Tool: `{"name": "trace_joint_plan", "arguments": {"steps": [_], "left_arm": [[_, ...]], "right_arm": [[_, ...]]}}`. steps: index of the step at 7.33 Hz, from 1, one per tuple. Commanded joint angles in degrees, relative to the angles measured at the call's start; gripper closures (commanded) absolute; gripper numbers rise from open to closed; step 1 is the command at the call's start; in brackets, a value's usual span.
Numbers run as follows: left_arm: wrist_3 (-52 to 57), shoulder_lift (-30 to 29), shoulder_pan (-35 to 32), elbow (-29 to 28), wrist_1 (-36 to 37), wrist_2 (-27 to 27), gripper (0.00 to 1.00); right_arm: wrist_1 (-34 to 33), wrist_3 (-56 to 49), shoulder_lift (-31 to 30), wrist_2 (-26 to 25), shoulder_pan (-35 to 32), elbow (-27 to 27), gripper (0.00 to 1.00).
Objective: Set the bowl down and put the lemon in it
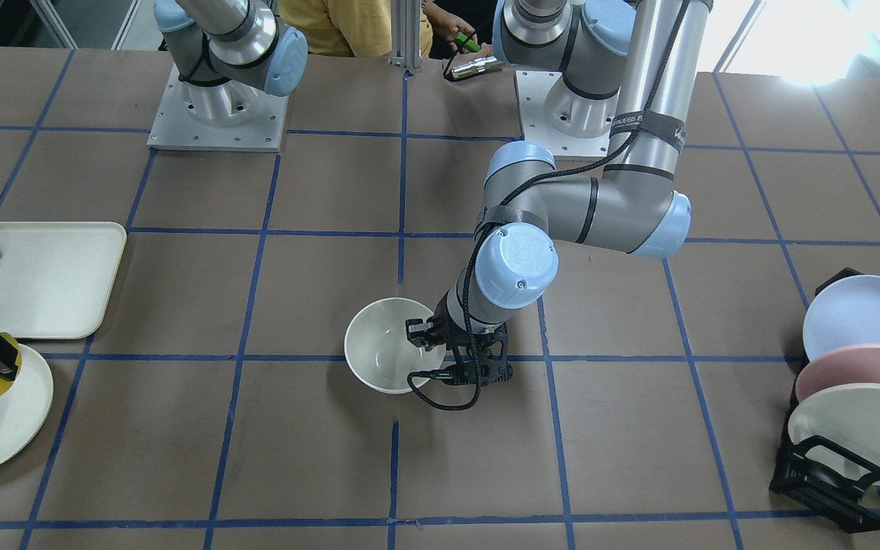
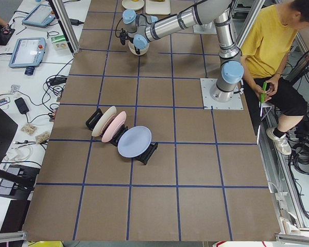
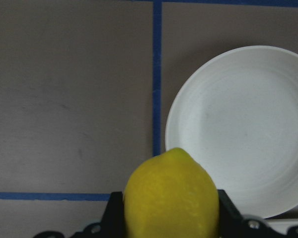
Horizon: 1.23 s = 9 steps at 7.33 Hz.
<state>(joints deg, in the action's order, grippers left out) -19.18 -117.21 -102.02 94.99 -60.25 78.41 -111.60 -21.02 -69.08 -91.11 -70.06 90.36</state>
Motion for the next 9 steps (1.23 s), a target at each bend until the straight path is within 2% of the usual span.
{"name": "trace_joint_plan", "arguments": {"steps": [1, 2, 4, 5, 6, 7, 8, 9], "left_arm": [[3.24, 4.76, 0.94, -1.65, -5.97, 5.34, 0.38], [4.84, 7.93, 2.25, -4.09, -12.72, 5.44, 0.38], [18.13, 14.08, 8.99, -9.72, -26.09, 5.70, 0.39], [25.00, 17.59, 13.47, -10.78, -31.80, 6.49, 0.38], [30.46, 21.02, 15.60, -10.62, -34.04, 10.15, 0.26], [30.51, 23.93, 15.28, -9.66, -34.75, 10.53, 0.21], [29.04, 25.52, 14.66, -8.87, -33.89, 9.84, 0.05], [26.76, 26.41, 12.66, -9.04, -31.88, 10.18, 0.00]], "right_arm": [[1.91, 12.44, -3.24, -0.03, -10.13, -0.01, 1.00], [1.82, 18.49, -3.43, 0.23, -14.62, -0.01, 1.00], [0.86, 28.97, -2.82, 1.19, -22.10, -0.10, 1.00], [-0.28, 30.32, -2.55, 4.33, -24.57, 0.08, 1.00], [-2.03, 31.81, -1.33, 7.32, -26.51, 0.08, 1.00], [-4.57, 33.13, 0.33, 7.44, -29.22, 0.08, 1.00], [-8.34, 34.10, 2.26, 7.44, -32.47, 0.17, 1.00], [-10.99, 36.46, 3.85, 7.18, -35.11, 0.17, 1.00]]}}
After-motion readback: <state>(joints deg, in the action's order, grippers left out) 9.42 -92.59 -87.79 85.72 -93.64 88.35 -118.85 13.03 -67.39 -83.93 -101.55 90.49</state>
